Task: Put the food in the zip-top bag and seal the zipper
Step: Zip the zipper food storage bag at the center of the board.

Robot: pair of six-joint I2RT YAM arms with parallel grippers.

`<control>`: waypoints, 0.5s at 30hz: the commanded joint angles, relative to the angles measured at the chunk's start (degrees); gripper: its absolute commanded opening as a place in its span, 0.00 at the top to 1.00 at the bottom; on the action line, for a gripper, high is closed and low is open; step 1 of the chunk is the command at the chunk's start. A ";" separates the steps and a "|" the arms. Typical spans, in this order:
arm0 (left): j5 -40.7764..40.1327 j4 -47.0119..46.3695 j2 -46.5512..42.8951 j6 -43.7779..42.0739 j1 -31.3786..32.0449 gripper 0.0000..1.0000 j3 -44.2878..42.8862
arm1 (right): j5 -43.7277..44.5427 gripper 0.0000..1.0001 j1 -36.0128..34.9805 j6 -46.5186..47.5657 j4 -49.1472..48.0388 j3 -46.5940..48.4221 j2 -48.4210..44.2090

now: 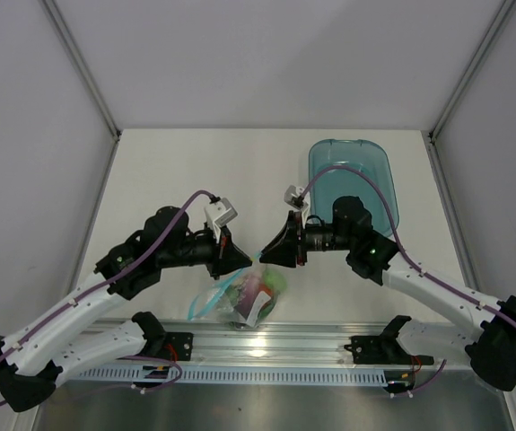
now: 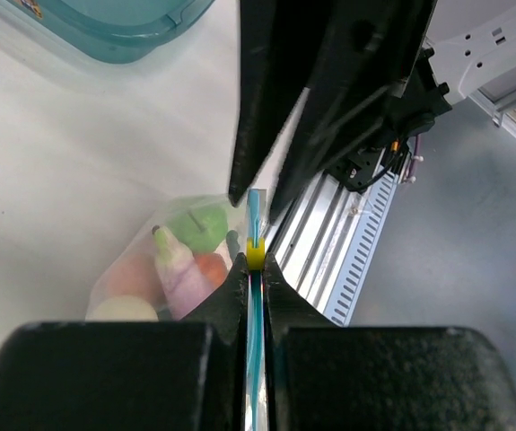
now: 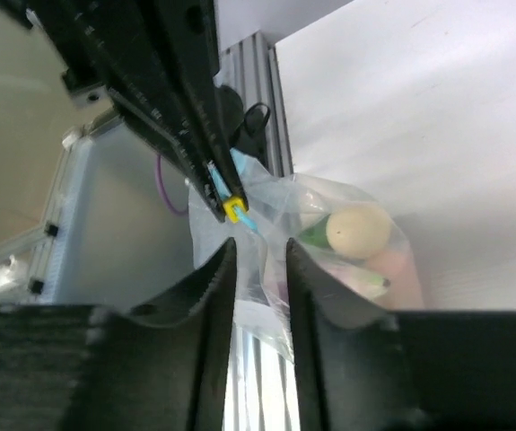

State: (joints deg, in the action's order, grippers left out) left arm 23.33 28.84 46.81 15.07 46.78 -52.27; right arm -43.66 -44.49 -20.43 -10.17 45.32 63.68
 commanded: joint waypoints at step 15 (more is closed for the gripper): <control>3.21 0.51 -0.49 1.01 0.24 0.99 -0.55 | -13.11 0.63 0.72 15.06 8.07 9.52 4.43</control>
State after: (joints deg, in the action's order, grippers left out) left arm 25.12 29.76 46.83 15.11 46.85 -52.27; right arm -53.91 -44.01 -7.51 -2.76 52.38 66.83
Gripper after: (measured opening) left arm 0.021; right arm 0.365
